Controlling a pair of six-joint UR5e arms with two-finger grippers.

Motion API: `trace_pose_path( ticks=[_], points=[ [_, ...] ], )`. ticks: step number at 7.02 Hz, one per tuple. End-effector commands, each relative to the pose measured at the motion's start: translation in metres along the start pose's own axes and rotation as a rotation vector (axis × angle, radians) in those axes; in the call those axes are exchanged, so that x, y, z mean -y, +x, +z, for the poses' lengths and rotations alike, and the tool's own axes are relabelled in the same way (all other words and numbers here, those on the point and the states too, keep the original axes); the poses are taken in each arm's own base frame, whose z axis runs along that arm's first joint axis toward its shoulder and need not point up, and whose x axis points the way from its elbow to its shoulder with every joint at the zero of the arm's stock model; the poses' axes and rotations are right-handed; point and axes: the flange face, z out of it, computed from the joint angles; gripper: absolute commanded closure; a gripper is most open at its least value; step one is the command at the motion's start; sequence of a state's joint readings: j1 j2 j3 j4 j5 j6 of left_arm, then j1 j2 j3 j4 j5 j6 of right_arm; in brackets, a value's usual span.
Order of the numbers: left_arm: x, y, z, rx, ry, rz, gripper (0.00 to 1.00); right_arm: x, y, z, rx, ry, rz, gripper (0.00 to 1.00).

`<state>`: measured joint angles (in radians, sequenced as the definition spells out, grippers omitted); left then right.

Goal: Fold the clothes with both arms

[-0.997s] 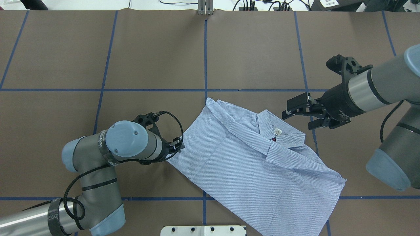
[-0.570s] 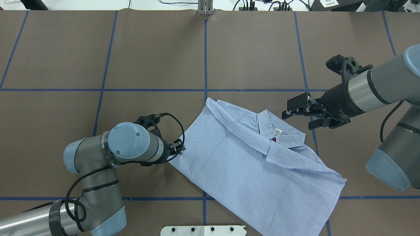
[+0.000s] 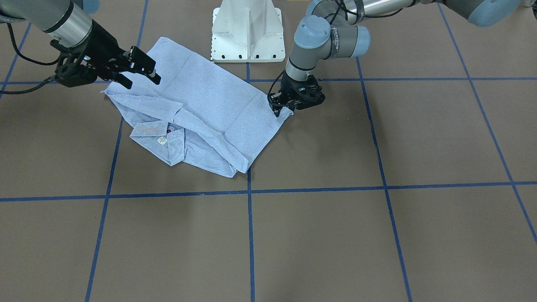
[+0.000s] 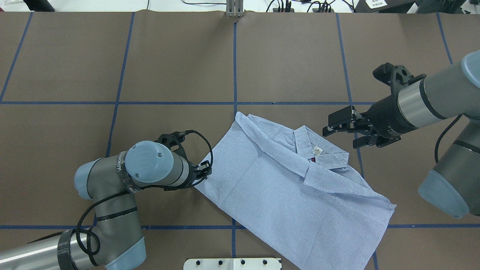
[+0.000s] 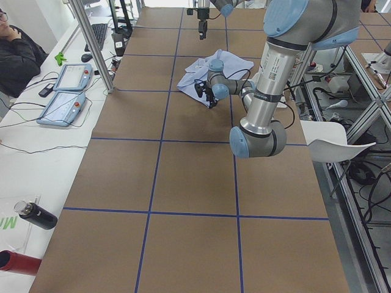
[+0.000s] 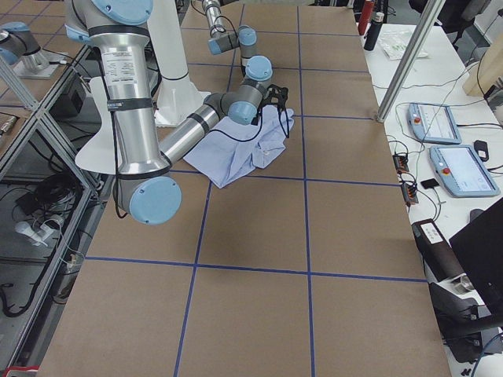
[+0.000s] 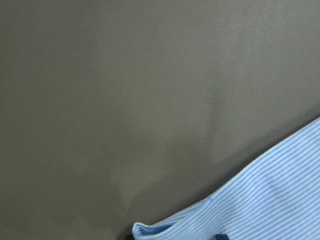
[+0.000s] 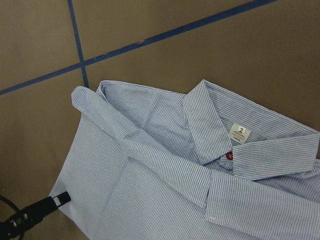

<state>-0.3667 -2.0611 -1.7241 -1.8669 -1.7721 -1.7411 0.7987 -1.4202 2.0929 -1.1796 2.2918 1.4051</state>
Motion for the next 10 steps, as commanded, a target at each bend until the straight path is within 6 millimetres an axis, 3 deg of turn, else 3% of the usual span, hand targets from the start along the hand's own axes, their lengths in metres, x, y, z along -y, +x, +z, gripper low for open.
trace_pose_path(
  ticks=[1,2,5,6,8,10],
  points=[
    [0.000,0.001,-0.001,-0.002,0.000,-0.001,0.88,0.002,0.002,0.002,-0.005,0.000,0.005,0.00],
    [-0.001,0.002,-0.002,-0.005,-0.001,-0.034,1.00,0.003,0.003,0.004,-0.008,-0.001,0.008,0.00],
    [0.000,0.006,-0.005,-0.007,0.000,-0.052,1.00,0.006,0.004,0.006,-0.014,0.009,0.011,0.00],
    [0.004,0.017,-0.011,0.009,0.012,-0.061,1.00,0.007,0.006,0.008,-0.018,0.008,0.015,0.00],
    [0.037,0.032,-0.027,0.006,0.060,-0.076,1.00,0.010,0.007,0.007,-0.019,0.028,0.013,0.00],
    [0.087,0.037,-0.045,-0.007,0.125,-0.053,1.00,0.012,0.006,0.006,-0.018,0.055,0.008,0.00]
  ],
)
